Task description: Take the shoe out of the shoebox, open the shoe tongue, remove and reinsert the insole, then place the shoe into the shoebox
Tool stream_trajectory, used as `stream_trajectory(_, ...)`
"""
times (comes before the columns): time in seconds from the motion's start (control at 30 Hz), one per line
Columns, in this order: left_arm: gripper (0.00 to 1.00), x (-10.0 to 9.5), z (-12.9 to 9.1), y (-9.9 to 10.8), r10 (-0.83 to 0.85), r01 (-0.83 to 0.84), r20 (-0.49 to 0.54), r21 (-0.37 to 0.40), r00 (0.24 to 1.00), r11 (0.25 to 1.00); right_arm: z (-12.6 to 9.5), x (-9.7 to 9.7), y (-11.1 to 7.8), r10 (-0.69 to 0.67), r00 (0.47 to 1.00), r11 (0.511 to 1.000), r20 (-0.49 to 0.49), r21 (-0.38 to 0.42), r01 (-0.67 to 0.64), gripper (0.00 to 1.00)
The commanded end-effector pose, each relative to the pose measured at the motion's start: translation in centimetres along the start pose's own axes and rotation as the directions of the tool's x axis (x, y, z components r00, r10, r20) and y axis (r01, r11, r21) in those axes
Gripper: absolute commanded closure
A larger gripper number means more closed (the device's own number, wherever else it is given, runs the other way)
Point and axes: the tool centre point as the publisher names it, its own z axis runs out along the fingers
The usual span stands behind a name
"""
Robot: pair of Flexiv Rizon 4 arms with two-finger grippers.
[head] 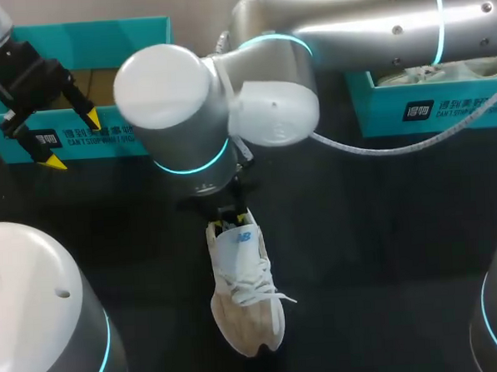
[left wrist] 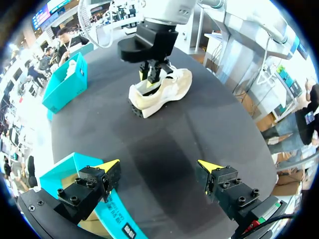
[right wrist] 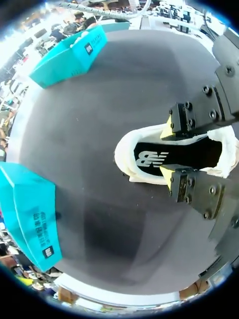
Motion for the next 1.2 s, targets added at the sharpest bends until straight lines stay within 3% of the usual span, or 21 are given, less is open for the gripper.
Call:
stream_trajectory(0.03, 0.0, 0.1, 0.0, 0.0, 0.0, 0.0, 0.0, -0.002, 1.0, 1.0, 1.3, -0.5, -0.3, 0.061, 0.997, 0.998, -0.043, 0.012, -0.061, 0.76)
stream_trajectory(0.53, 0.0, 0.1, 0.0, 0.0, 0.0, 0.0, 0.0, -0.002, 1.0, 1.0, 3.4, -0.2, -1.7, 0.013, 0.997, 0.993, -0.08, 0.118, -0.003, 0.76)
stream_trajectory(0.83, 0.0, 0.1, 0.0, 0.0, 0.0, 0.0, 0.0, -0.002, 1.0, 1.0, 2.9, 0.2, -2.4, -0.064, 0.995, 0.983, -0.072, 0.17, 0.076, 0.73)
stream_trajectory(1.07, 0.0, 0.1, 0.0, 0.0, 0.0, 0.0, 0.0, -0.002, 1.0, 1.0, 2.7, 0.3, -3.3, -0.091, 0.993, 0.972, -0.079, 0.212, 0.106, 0.52)
stream_trajectory(1.1, 0.0, 0.1, 0.0, 0.0, 0.0, 0.0, 0.0, -0.002, 1.0, 1.0, 2.8, 0.3, -3.5, -0.094, 0.992, 0.969, -0.081, 0.221, 0.11, 0.45)
stream_trajectory(1.17, 0.0, 0.1, 0.0, 0.0, 0.0, 0.0, 0.0, -0.002, 1.0, 1.0, 2.9, 0.1, -3.7, -0.093, 0.992, 0.965, -0.083, 0.239, 0.11, 0.16)
stream_trajectory(1.2, 0.0, 0.1, 0.0, 0.0, 0.0, 0.0, 0.0, -0.002, 1.0, 1.0, 3.0, 0.1, -3.9, -0.093, 0.992, 0.963, -0.08, 0.246, 0.11, 0.08)
